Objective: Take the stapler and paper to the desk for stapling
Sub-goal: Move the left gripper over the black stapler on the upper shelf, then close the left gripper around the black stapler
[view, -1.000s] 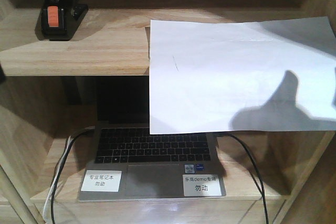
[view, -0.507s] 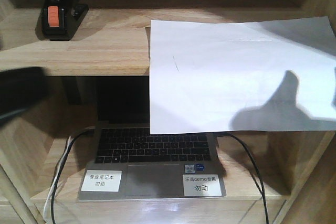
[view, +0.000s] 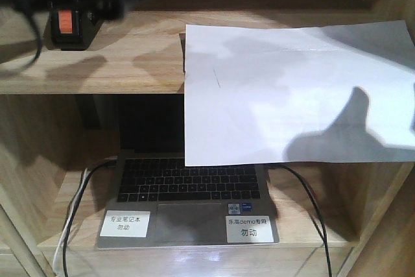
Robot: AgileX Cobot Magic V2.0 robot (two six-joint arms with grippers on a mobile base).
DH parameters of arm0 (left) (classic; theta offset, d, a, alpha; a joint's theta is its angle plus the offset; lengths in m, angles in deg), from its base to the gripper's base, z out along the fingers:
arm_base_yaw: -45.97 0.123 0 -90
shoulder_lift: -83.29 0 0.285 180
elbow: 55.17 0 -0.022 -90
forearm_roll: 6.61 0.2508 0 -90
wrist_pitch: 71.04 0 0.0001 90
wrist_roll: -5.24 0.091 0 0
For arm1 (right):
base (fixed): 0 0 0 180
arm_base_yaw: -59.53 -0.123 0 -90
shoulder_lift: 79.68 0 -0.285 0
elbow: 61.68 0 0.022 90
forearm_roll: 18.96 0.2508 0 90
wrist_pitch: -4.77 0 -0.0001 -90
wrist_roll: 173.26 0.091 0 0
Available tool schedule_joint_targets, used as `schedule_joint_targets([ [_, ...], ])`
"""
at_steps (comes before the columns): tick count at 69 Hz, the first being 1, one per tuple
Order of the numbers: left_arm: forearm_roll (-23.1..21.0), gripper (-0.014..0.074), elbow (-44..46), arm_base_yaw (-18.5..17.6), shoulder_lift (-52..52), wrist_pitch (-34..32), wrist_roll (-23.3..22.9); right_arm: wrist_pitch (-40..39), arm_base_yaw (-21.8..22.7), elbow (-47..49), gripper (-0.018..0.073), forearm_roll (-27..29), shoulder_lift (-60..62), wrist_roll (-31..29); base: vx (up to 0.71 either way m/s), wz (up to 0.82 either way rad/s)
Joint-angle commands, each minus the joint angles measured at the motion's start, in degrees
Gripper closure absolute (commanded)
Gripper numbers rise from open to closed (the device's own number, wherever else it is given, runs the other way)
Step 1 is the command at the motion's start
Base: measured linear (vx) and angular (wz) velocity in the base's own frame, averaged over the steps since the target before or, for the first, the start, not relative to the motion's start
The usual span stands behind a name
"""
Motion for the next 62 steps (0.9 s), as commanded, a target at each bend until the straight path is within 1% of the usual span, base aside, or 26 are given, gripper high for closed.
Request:
schedule_joint_targets([
  [1,7.3,-0.0031,7.2,0.1,1.4,4.6,-3.4,-4.1,0.3,1.5,0.0097,-0.3,-0.3,-0.1,0.0,0.0],
  [6,12.6,-0.0027,11.4,0.1,2.9,9.3,-4.8,-4.1,0.3,1.5,0.0097,-0.3,-0.3,-0.1,0.0,0.0],
  [12,17.1,-0.0017,15.5,0.1,4.3,13.1,-6.7,-4.1,0.3,1.5,0.0097,-0.3,-0.3,-0.1,0.0,0.0],
  [14,18.0,-0.0011,16.7,0.4,4.6,13.6,-7.2,-4.1,0.3,1.5,0.0097,-0.3,-0.3,-0.1,0.0,0.0],
  [17,18.0,-0.0005,17.8,1.1,5.1,13.7,-7.6,-4.0,0.3,1.5,0.0097,-0.3,-0.3,-0.1,0.0,0.0],
  [24,16.2,0.0013,19.4,3.4,6.1,13.6,-7.6,-4.0,0.3,1.5,0.0097,-0.3,-0.3,-0.1,0.0,0.0],
  [34,13.1,0.0021,19.4,6.9,7.4,13.1,-7.6,-4.1,0.3,1.5,0.0097,-0.3,-0.3,-0.1,0.0,0.0],
  [46,7.0,0.0021,19.4,11.7,9.5,9.9,-7.2,-4.1,0.3,1.5,0.0097,-0.3,-0.3,-0.1,0.0,0.0],
  [52,4.1,0.0021,19.4,13.7,10.9,8.2,-4.9,-3.9,0.3,1.5,0.0097,-0.3,-0.3,-0.1,0.0,0.0],
  [56,2.6,0.0021,19.4,14.4,11.7,7.8,-3.3,-3.9,0.3,1.5,0.0097,-0.3,-0.3,-0.1,0.0,0.0],
  [62,0.3,0.0021,19.4,14.9,12.5,6.8,-2.2,-3.9,0.3,1.5,0.0097,-0.3,-0.3,-0.1,0.0,0.0],
])
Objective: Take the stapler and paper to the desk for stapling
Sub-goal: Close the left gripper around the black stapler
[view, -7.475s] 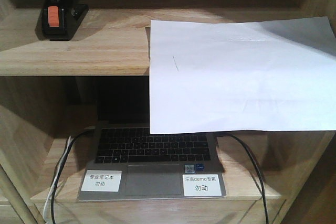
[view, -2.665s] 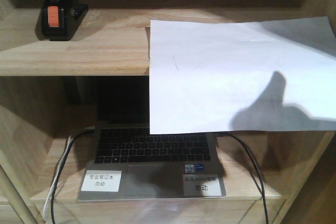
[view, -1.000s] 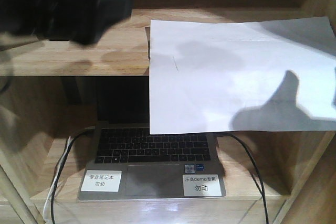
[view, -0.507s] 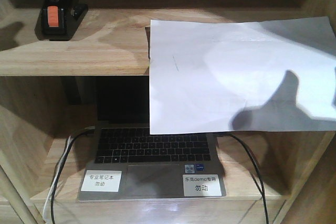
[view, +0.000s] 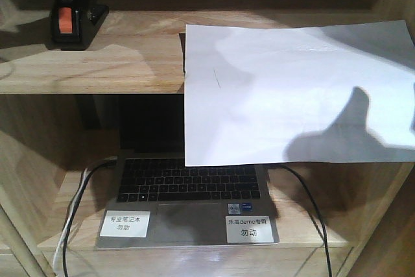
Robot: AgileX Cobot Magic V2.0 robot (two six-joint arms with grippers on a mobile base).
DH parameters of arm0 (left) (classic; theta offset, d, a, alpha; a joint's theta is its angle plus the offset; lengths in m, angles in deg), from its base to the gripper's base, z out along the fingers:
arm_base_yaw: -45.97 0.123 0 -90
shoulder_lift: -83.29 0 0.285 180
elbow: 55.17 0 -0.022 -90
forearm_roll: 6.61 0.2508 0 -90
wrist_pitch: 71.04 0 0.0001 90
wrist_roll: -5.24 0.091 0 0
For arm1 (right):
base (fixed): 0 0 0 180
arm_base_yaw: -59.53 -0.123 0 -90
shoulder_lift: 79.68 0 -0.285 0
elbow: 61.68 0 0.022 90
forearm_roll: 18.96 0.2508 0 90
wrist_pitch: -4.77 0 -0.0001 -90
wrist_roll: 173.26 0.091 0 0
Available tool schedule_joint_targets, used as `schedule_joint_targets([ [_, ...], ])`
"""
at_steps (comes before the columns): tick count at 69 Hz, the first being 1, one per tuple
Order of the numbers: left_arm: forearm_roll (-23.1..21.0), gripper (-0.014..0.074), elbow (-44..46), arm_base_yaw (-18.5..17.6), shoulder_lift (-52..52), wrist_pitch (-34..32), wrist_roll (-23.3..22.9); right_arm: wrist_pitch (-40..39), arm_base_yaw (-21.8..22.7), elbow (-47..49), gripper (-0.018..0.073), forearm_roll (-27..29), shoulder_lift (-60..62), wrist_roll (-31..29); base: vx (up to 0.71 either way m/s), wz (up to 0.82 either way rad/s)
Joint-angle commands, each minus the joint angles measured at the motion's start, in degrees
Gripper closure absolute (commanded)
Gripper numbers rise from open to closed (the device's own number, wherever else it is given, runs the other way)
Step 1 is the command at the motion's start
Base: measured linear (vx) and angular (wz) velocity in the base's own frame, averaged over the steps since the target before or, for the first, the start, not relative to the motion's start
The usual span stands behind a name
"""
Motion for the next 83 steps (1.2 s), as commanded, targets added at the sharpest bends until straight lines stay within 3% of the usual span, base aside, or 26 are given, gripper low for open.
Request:
schedule_joint_targets([
  [1,-1.7,0.0021,1.5,0.5,-0.9,-5.1,1.7,-3.9,0.3,1.5,0.0097,-0.3,-0.3,-0.1,0.0,0.0],
  [20,-3.2,0.0021,1.5,0.6,1.4,-7.4,2.1,-3.9,0.3,1.5,0.0097,-0.3,-0.3,-0.1,0.0,0.0],
  [40,-6.4,0.0021,1.5,3.5,4.0,-7.2,2.1,-3.9,0.3,1.5,0.0097,-0.2,-0.3,-0.1,0.0,0.0],
  [66,-6.5,0.0022,1.5,3.9,5.2,-6.4,2.1,-3.9,0.3,1.5,0.0097,-0.2,-0.3,-0.1,0.0,0.0],
  [75,-6.5,0.0063,1.5,3.9,5.2,-5.9,2.1,-3.9,0.3,1.5,0.0097,-0.2,-0.3,-0.1,0.0,0.0],
  [83,-6.3,0.016,1.5,3.9,5.2,-5.6,2.1,-3.9,0.3,1.5,0.0097,-0.2,-0.3,-0.1,0.0,0.0],
])
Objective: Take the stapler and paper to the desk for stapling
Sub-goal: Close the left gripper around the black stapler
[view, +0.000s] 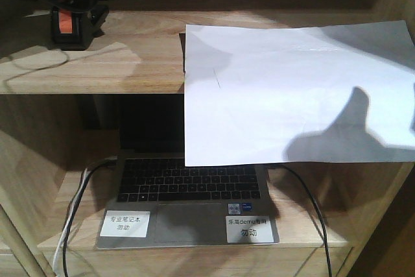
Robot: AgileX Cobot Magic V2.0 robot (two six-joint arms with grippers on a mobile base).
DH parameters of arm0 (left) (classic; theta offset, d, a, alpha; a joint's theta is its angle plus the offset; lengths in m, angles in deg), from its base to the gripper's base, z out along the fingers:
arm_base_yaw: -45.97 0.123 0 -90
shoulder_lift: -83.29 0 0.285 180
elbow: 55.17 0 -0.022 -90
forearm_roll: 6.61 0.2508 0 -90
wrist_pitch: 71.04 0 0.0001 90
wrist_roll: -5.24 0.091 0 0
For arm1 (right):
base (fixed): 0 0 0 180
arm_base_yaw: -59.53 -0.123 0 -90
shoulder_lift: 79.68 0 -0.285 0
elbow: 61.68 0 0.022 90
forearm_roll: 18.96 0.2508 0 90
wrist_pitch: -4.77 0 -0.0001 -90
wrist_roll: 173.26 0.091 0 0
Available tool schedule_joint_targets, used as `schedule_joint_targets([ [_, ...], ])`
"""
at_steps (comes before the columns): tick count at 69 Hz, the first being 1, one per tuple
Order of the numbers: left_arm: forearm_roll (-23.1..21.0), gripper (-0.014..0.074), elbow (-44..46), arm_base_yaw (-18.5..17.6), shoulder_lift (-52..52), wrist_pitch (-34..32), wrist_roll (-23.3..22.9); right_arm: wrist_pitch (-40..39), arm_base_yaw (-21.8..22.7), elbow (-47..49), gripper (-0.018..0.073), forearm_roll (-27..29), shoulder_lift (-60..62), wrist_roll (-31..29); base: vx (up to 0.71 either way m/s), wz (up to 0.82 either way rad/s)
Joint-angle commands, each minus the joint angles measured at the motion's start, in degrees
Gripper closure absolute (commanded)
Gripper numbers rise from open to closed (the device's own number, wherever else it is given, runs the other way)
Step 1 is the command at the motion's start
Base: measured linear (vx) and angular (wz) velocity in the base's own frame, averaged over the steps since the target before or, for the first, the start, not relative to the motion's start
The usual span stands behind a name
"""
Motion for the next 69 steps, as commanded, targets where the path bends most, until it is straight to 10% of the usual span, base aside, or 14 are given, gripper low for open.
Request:
schedule_joint_targets([
  [1,1.0,0.0175,1.5,0.1,-2.1,-2.6,0.0,-3.9,0.3,1.5,0.0097,-0.2,-0.3,-0.1,0.0,0.0],
  [20,1.0,0.0608,1.5,0.1,-2.1,-2.0,0.0,-3.9,0.3,1.5,0.0097,-0.2,-0.3,-0.1,0.0,0.0],
  [69,-4.4,0.0605,-12.5,-0.6,-17.7,-13.7,9.5,-3.9,0.3,1.5,0.0097,-0.1,-0.3,-0.1,0.0,0.0],
])
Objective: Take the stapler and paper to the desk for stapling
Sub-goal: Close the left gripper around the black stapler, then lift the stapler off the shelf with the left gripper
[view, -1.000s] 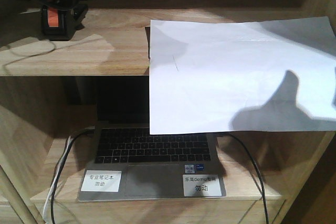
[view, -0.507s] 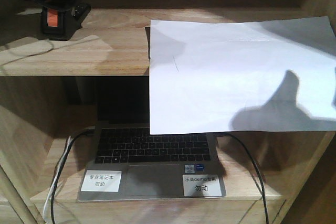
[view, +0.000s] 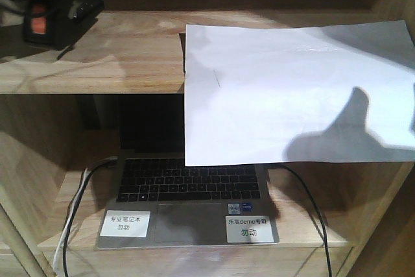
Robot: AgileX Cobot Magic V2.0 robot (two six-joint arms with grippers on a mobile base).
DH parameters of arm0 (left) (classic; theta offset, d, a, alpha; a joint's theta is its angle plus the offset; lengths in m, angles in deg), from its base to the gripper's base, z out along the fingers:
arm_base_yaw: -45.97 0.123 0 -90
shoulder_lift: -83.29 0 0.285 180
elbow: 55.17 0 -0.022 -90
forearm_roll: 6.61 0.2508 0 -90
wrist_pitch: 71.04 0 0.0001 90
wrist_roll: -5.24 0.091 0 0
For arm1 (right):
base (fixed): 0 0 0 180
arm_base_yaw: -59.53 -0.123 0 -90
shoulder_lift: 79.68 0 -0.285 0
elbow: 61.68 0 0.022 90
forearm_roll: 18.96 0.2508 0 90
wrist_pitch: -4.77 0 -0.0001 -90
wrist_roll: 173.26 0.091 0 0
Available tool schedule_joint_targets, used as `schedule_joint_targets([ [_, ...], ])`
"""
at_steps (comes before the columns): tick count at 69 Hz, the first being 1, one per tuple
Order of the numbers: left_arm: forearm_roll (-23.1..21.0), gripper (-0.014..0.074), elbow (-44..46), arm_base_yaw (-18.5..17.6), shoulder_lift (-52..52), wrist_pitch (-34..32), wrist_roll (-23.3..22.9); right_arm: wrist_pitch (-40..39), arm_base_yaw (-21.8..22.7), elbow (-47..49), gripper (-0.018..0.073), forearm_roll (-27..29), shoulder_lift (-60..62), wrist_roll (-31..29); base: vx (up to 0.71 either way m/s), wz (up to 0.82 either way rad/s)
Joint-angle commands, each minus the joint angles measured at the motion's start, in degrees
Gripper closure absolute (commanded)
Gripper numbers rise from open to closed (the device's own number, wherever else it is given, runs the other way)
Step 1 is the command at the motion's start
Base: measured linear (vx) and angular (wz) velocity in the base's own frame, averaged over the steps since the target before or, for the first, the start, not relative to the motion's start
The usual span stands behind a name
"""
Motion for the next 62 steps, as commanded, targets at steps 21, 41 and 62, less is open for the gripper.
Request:
schedule_joint_targets([
  [21,-10.2,0.0605,-21.9,-0.5,-23.3,-18.7,15.5,-3.9,0.3,1.5,0.0097,-0.1,-0.3,-0.1,0.0,0.0],
  [41,-24.6,0.0605,-38.4,-0.5,-38.2,-22.6,29.8,-3.9,0.3,1.5,0.0097,-0.1,-0.3,-0.1,0.0,0.0],
  [62,-27.2,0.0605,-51.6,-0.5,-54.4,-24.4,34.1,-3.9,0.3,1.5,0.0097,-0.1,-0.3,-0.1,0.0,0.0],
])
